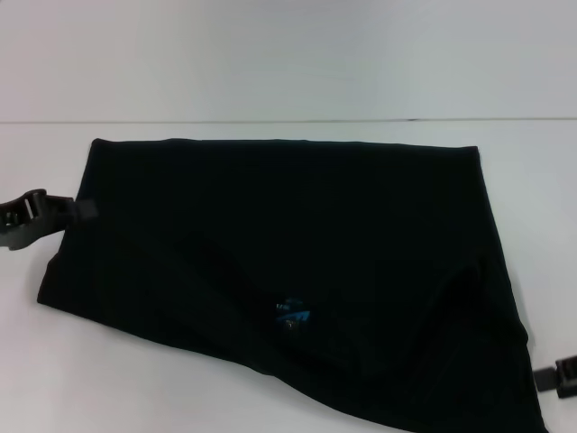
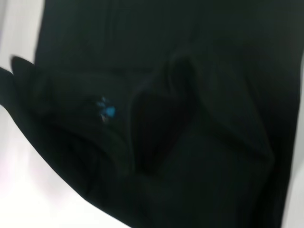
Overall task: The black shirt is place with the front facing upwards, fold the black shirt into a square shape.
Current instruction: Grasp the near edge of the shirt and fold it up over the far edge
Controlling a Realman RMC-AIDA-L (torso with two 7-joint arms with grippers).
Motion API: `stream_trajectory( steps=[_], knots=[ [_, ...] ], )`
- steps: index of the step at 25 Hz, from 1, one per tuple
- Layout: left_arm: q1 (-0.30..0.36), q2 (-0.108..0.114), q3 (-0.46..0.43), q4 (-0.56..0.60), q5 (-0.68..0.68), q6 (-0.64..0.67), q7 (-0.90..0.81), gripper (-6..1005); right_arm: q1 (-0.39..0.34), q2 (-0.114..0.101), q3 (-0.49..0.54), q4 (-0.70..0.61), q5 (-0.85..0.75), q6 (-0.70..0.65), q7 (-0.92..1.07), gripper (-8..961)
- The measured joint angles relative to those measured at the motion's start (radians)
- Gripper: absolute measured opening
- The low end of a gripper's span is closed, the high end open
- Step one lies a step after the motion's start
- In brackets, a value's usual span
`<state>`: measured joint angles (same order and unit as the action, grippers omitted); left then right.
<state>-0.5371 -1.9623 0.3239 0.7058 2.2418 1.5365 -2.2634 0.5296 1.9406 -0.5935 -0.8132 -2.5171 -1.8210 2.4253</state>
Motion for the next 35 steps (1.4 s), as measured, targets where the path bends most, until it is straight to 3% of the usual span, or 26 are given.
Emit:
stream_trajectory(
  steps=[3,33,35],
  knots=[
    [0.000,-0.003,-0.002,0.000,0.000,0.002,0.000,3,0.002,0.013,-0.013,0.001,-0.030,0.009,-0.009,577],
    [-0.001,-0.006,-0.002,-0.002,-0.010,-0.006,0.001,3,-0.003,0.077,-0.092,0.008,-0.072,0.058,-0.024,577],
    [-0.002,-0.006,-0.002,-0.001,-0.011,-0.006,0.001,3,-0.003,0.079,-0.092,0.008,-0.072,0.059,-0.025,527]
  ],
)
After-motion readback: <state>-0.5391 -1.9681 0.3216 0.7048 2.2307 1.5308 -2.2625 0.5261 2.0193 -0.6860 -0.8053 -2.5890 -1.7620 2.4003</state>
